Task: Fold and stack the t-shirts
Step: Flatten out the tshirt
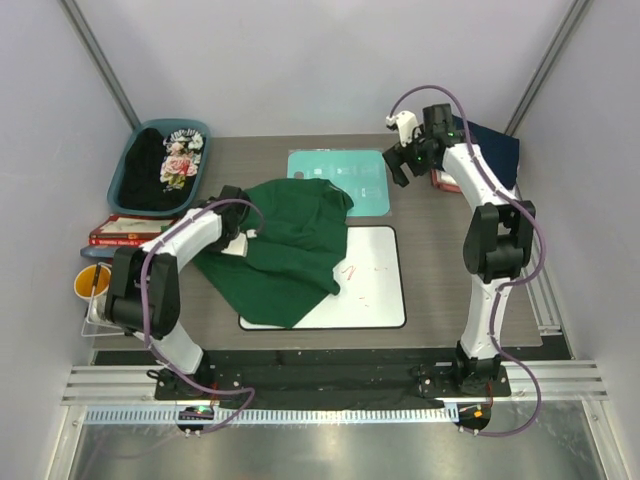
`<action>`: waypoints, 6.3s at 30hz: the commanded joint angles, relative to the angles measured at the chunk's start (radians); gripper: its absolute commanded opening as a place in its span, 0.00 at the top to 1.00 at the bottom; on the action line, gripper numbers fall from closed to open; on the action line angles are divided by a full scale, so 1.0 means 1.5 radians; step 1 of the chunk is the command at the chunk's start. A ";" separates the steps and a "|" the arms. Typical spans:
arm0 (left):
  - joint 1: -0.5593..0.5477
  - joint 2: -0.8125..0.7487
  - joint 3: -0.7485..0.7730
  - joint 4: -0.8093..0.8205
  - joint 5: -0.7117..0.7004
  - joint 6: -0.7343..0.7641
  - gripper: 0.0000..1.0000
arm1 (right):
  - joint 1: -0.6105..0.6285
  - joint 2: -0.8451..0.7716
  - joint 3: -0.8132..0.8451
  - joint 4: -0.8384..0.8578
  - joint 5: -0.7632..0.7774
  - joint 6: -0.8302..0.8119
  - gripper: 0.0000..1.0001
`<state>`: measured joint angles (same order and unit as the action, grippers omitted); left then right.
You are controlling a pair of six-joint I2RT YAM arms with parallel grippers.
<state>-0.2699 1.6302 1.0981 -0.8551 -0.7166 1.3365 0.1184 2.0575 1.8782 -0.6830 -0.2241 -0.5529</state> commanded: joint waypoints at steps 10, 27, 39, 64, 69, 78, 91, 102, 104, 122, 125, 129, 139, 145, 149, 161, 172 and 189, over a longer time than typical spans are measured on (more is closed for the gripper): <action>-0.037 0.040 0.295 -0.199 0.158 -0.234 0.00 | 0.053 0.119 0.085 0.014 -0.178 -0.038 0.00; -0.275 -0.054 0.155 -0.203 0.379 -0.305 0.00 | 0.184 -0.161 -0.405 0.209 -0.139 -0.508 0.00; -0.265 -0.201 -0.025 -0.052 0.256 -0.491 0.00 | 0.222 -0.227 -0.594 0.358 -0.144 -0.682 0.00; -0.215 -0.243 0.117 -0.081 0.251 -0.422 0.00 | 0.302 -0.106 -0.617 0.494 -0.150 -0.765 0.49; -0.215 -0.249 0.103 -0.084 0.260 -0.417 0.00 | 0.312 -0.100 -0.604 0.586 -0.049 -0.723 0.99; -0.215 -0.249 0.087 -0.075 0.319 -0.390 0.00 | 0.238 -0.146 -0.330 0.211 0.188 -0.761 0.99; -0.264 -0.149 0.110 0.008 0.442 -0.369 0.00 | 0.089 -0.134 -0.369 0.061 0.373 -0.809 0.99; -0.347 -0.060 0.130 0.090 0.648 -0.404 0.00 | 0.048 -0.076 -0.130 -0.133 0.138 -0.501 0.27; -0.368 -0.048 0.124 0.109 0.668 -0.411 0.00 | 0.037 -0.071 -0.102 -0.187 0.067 -0.454 0.26; -0.469 0.026 0.041 0.254 0.611 -0.510 0.00 | -0.104 -0.072 -0.023 -0.086 -0.191 -0.021 0.23; -0.489 0.038 0.019 0.289 0.563 -0.515 0.00 | -0.104 -0.090 -0.035 -0.078 -0.206 0.002 0.23; -0.500 0.039 -0.013 0.330 0.536 -0.512 0.00 | -0.102 -0.147 -0.077 -0.077 -0.214 -0.008 0.23; -0.515 0.051 -0.054 0.355 0.532 -0.499 0.02 | -0.102 -0.230 -0.135 -0.066 -0.156 -0.054 0.23; -0.515 0.096 -0.023 0.369 0.494 -0.496 0.12 | -0.102 -0.243 -0.150 -0.062 -0.155 -0.046 0.23; -0.515 0.123 0.000 0.369 0.498 -0.495 0.42 | -0.102 -0.249 -0.165 -0.057 -0.151 -0.054 0.23; -0.496 0.089 0.038 0.254 0.443 -0.434 1.00 | -0.102 -0.256 -0.220 -0.046 -0.120 -0.096 0.24; -0.364 -0.058 0.012 0.130 0.229 -0.252 1.00 | -0.092 -0.262 -0.295 -0.088 -0.101 -0.225 0.23; -0.258 0.108 -0.024 0.284 0.070 -0.243 1.00 | 0.063 -0.315 -0.484 -0.174 -0.050 -0.452 0.23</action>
<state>-0.6590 1.7851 0.9947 -0.4660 -0.5762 0.9802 0.1978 1.6245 1.1992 -0.9905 -0.3298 -1.1793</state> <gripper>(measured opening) 0.007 0.767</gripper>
